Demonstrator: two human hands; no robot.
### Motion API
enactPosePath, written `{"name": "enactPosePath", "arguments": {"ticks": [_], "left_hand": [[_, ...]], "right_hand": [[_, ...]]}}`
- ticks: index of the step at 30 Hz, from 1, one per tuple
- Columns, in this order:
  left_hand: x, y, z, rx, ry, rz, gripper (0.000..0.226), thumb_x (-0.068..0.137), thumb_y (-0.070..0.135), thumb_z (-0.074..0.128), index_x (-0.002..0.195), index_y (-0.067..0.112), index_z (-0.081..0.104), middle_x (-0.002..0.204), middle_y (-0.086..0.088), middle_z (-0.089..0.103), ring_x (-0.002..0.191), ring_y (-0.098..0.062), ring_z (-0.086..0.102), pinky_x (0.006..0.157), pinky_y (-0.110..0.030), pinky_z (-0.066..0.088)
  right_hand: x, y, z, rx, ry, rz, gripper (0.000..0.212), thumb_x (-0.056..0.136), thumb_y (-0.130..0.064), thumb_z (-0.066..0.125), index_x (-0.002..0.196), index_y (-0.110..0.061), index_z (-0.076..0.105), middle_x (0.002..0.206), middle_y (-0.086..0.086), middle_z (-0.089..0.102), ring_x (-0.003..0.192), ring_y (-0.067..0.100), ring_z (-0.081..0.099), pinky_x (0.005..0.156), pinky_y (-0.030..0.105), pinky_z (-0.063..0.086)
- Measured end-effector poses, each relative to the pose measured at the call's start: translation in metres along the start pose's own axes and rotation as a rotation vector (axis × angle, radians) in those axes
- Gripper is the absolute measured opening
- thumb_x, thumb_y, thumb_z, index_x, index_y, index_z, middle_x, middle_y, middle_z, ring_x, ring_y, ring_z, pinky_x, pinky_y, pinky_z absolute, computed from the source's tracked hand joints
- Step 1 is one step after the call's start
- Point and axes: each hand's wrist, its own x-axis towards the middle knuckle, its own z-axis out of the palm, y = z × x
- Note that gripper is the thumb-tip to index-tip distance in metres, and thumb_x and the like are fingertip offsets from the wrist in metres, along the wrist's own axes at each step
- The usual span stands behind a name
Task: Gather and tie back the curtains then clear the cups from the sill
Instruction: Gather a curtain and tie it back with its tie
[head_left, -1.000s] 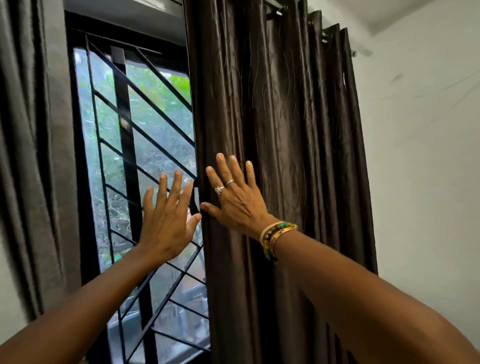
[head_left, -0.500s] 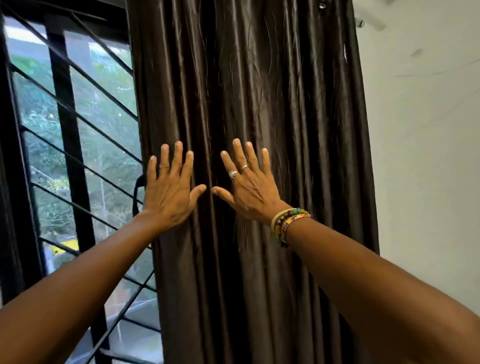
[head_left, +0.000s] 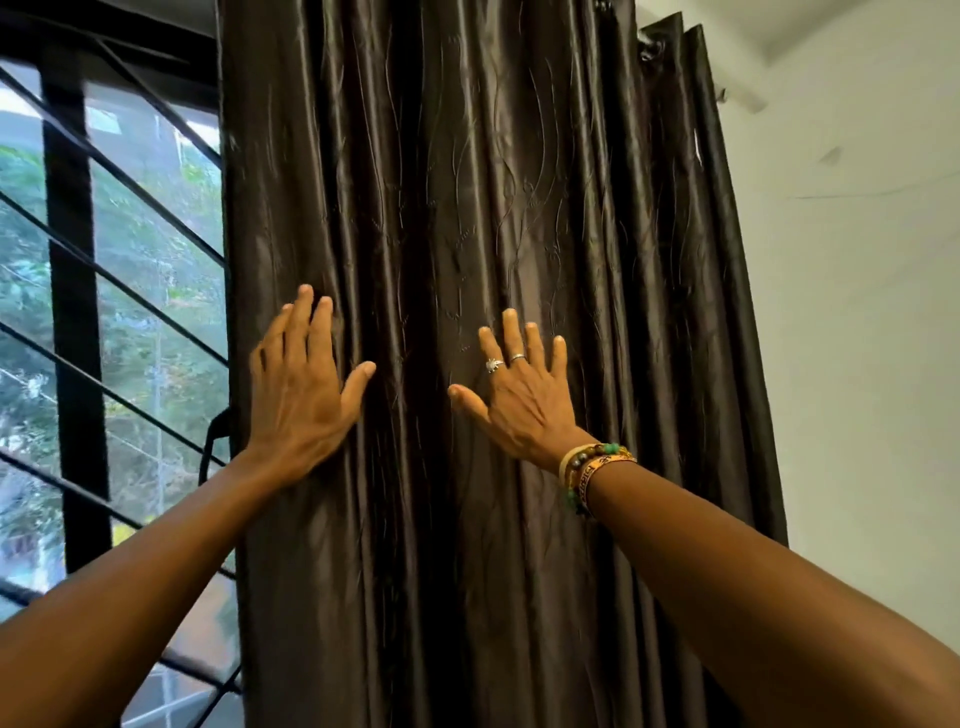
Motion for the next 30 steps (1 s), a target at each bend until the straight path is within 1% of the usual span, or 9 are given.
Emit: {"name": "enactPosePath", "arguments": {"ticks": [3,6,9,13,16,18,20,26,30], "left_hand": [[0.02,-0.005,0.004,-0.083,0.102,-0.076,0.08,0.086,0.043,0.069,0.147,0.004,0.035,0.149,-0.017,0.038,0.131,-0.038,0.04,0.105,-0.051,0.036],[0.034,-0.004,0.008,-0.192,0.131,-0.186,0.074,0.084,0.044,0.072,0.141,0.006,0.044,0.135,-0.016,0.05,0.122,-0.033,0.048,0.101,-0.04,0.039],[0.043,-0.001,0.009,-0.257,0.132,-0.245,0.062,0.079,0.049,0.076,0.125,0.01,0.06,0.112,-0.012,0.061,0.103,-0.026,0.058,0.086,-0.03,0.042],[0.046,0.005,0.013,-0.358,0.186,-0.312,0.037,0.084,0.047,0.073,0.099,0.012,0.069,0.084,-0.005,0.067,0.079,-0.02,0.062,0.072,-0.034,0.047],[0.046,0.015,0.016,-0.412,0.246,-0.396,0.024,0.092,0.041,0.065,0.088,0.017,0.068,0.074,0.005,0.063,0.07,-0.012,0.058,0.064,-0.025,0.045],[0.046,0.024,0.018,-0.405,0.28,-0.489,0.024,0.096,0.039,0.06,0.086,0.018,0.065,0.069,0.01,0.058,0.064,-0.006,0.053,0.058,-0.013,0.037],[0.045,0.031,0.02,-0.363,0.315,-0.546,0.023,0.097,0.036,0.059,0.087,0.016,0.063,0.072,0.006,0.058,0.066,-0.01,0.052,0.061,-0.02,0.036],[0.04,0.037,0.015,-0.19,0.391,-0.576,0.021,0.095,0.031,0.06,0.103,0.013,0.064,0.1,-0.006,0.065,0.088,-0.016,0.056,0.071,-0.017,0.032],[0.035,0.038,0.001,-0.155,0.41,-0.609,0.025,0.099,0.03,0.053,0.112,0.009,0.057,0.098,-0.003,0.061,0.089,-0.021,0.056,0.077,-0.031,0.041]], "right_hand": [[0.024,-0.001,-0.002,0.067,0.09,0.074,0.08,0.097,-0.069,0.023,0.157,-0.016,0.016,0.165,0.013,0.007,0.15,0.035,0.016,0.118,0.059,0.016],[0.047,-0.006,0.0,0.157,0.226,0.114,0.072,0.099,-0.063,0.031,0.15,-0.011,0.031,0.153,0.013,0.035,0.129,0.033,0.046,0.103,0.05,0.04],[0.061,-0.013,0.004,0.302,0.351,0.102,0.061,0.1,-0.053,0.041,0.143,-0.01,0.04,0.135,0.012,0.05,0.113,0.03,0.056,0.093,0.047,0.047],[0.076,-0.011,0.006,0.579,0.449,0.114,0.051,0.1,-0.04,0.05,0.142,-0.013,0.04,0.113,0.01,0.064,0.097,0.028,0.064,0.084,0.048,0.053],[0.089,-0.003,0.014,0.747,0.407,0.19,0.052,0.101,-0.038,0.051,0.146,-0.015,0.039,0.087,0.001,0.063,0.076,0.017,0.062,0.073,0.039,0.053],[0.098,0.006,0.021,0.761,0.434,0.203,0.038,0.101,-0.038,0.05,0.131,-0.015,0.056,0.092,0.003,0.067,0.085,0.021,0.065,0.075,0.035,0.048],[0.104,0.014,0.028,0.803,0.452,0.177,0.034,0.1,-0.042,0.048,0.113,-0.016,0.065,0.101,0.004,0.069,0.096,0.025,0.065,0.078,0.036,0.049],[0.119,0.019,0.029,0.963,0.42,0.196,0.034,0.098,-0.039,0.054,0.122,-0.017,0.066,0.117,0.004,0.069,0.109,0.024,0.063,0.09,0.034,0.047],[0.119,0.009,0.024,1.035,0.324,0.218,0.03,0.102,-0.032,0.05,0.127,-0.019,0.057,0.119,0.01,0.064,0.11,0.03,0.059,0.08,0.03,0.036]]}}
